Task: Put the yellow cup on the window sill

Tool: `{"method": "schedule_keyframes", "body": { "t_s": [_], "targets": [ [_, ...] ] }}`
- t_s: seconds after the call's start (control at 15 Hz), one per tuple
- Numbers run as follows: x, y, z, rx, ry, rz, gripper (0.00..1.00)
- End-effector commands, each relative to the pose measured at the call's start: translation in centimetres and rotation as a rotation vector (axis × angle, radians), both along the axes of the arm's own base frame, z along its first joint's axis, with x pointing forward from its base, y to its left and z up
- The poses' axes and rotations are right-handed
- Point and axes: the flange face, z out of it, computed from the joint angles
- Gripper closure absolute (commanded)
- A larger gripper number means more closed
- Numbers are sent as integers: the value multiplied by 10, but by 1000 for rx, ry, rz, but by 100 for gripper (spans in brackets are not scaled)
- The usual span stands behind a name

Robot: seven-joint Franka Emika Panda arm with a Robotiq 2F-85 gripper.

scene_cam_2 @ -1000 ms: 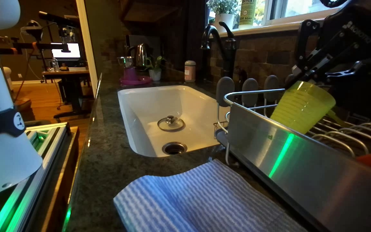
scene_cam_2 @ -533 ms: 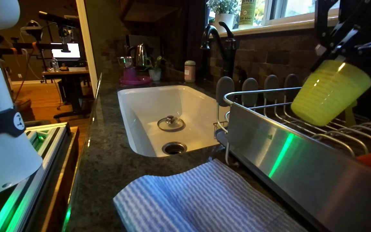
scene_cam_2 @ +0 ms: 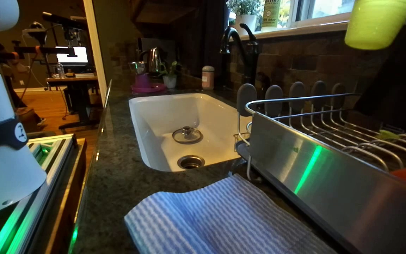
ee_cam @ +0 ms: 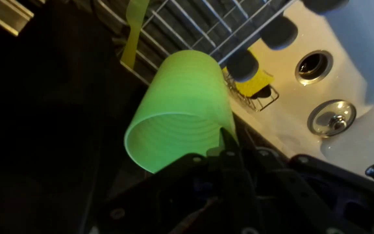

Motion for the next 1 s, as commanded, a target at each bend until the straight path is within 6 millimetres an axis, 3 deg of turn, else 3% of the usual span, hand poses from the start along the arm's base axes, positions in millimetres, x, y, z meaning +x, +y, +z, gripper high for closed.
{"method": "schedule_keyframes", "body": {
  "t_s": [0.0,0.2,0.33,0.4,0.53,0.67,0.93],
  "targets": [
    [-9,77,19,-7,-181,0,99],
    [9,137,45,-15,-342,1,99],
    [20,164,57,21,-404,45,99],
    [24,151,53,-10,-362,33,99],
    [26,164,56,-5,-370,49,95],
    [31,157,57,4,-377,10,99],
    [47,163,91,0,-353,18,99]
  ]
}}
